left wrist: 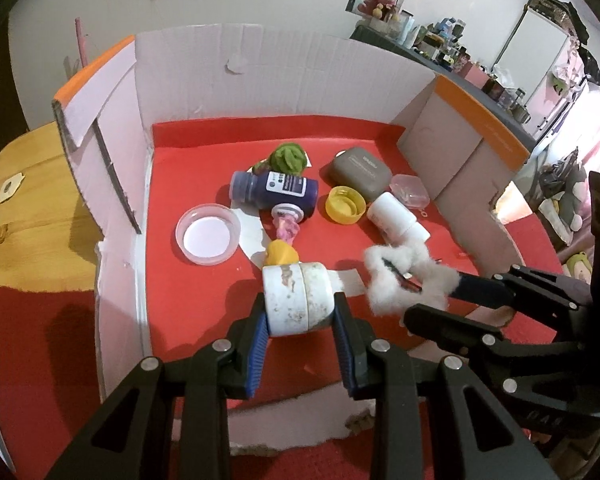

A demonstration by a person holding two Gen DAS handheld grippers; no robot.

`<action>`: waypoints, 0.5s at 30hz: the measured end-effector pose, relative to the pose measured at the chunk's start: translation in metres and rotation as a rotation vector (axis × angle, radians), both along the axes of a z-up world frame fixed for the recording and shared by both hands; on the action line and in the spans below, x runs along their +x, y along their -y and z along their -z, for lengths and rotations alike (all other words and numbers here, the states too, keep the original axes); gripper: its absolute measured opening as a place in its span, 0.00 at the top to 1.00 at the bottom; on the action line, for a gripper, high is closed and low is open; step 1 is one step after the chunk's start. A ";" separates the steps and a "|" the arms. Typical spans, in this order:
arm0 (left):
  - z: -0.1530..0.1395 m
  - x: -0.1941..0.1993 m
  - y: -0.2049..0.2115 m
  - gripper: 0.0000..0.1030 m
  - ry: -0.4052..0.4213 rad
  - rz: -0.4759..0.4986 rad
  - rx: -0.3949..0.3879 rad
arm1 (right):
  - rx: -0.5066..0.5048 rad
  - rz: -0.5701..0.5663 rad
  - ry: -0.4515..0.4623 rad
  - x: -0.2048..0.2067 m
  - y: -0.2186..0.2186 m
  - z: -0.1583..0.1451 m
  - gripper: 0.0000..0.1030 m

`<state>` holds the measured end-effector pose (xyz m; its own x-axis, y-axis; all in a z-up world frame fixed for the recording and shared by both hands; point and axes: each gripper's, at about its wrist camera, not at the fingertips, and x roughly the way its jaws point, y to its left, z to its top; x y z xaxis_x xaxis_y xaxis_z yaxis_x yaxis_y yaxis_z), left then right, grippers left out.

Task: Organize objects
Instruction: 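Lift the tape roll and cotton and carry them over into the box, then lower the tape roll and cotton onto the box floor and open both grippers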

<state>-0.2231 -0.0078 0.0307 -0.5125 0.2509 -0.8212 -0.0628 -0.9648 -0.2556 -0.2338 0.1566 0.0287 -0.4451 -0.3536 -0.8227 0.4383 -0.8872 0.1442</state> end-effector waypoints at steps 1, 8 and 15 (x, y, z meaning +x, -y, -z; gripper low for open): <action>0.000 -0.001 0.000 0.69 0.000 -0.001 -0.001 | 0.000 0.001 0.002 -0.001 0.000 0.001 0.64; 0.002 -0.013 0.003 0.69 0.004 -0.012 -0.001 | 0.000 0.019 0.013 -0.011 -0.004 0.003 0.64; 0.002 -0.020 0.004 0.69 0.001 -0.016 0.004 | 0.008 0.039 0.008 -0.020 -0.007 0.005 0.64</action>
